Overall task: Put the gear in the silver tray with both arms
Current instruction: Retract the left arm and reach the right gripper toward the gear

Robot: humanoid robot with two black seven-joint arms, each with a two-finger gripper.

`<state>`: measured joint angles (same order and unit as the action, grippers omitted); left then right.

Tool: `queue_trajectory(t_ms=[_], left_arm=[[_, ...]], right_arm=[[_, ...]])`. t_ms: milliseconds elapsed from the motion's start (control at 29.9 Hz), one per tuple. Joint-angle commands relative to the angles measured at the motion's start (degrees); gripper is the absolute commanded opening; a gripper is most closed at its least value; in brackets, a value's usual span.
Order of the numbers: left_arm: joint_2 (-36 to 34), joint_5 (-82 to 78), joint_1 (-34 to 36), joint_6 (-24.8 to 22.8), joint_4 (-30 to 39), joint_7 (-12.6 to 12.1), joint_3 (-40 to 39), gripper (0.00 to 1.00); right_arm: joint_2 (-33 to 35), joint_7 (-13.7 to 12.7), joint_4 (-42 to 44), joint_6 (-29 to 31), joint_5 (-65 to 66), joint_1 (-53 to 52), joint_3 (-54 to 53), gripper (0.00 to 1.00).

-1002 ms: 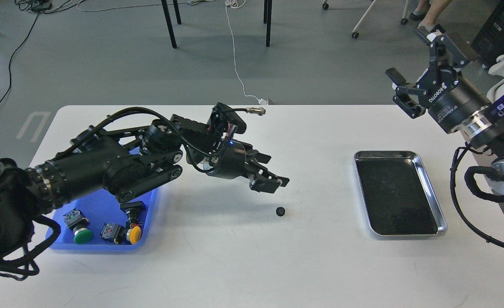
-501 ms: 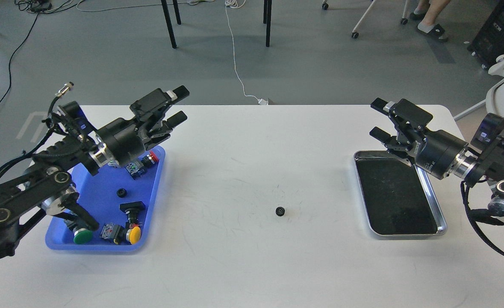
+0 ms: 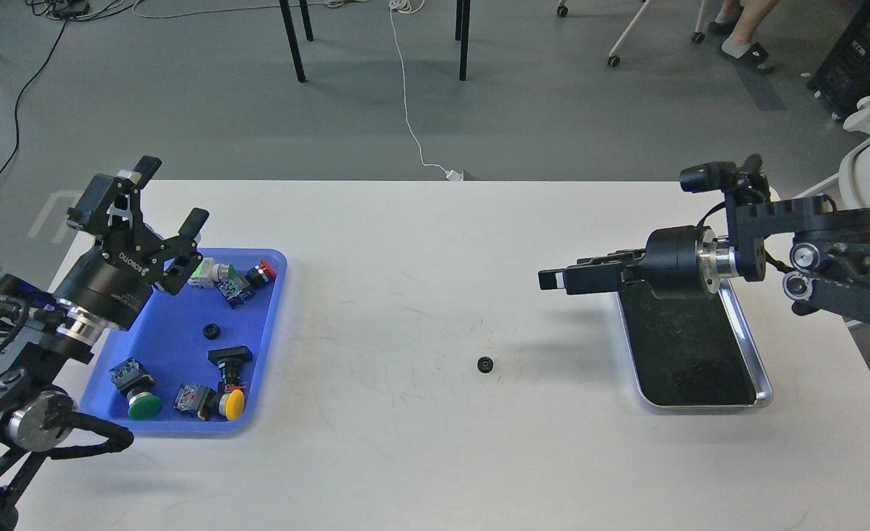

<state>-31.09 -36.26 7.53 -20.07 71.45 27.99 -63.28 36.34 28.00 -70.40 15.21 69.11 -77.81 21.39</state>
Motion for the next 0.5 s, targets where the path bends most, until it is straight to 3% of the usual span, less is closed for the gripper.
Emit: queue_trajectory(t_ms=[0, 200, 468], left_arm=[[0.33, 0.05, -0.33, -0.06, 0.01, 0.01, -0.18, 0.98], [0.41, 0.14, -0.33, -0.06, 0.09, 0.01, -0.97, 0.98], [0.41, 0.05, -1.03, -0.15, 0.09, 0.01, -1.14, 0.98]], right_arm=[[-6.79, 0.0, 2.98, 0.0, 2.08, -3.13, 4.09, 0.99], [-16.55, 0.0, 8.16, -0.27, 2.87, -3.66, 8.49, 0.98], [-24.64, 0.0, 13.35, -0.7, 8.58, -4.46, 14.2, 0.96]])
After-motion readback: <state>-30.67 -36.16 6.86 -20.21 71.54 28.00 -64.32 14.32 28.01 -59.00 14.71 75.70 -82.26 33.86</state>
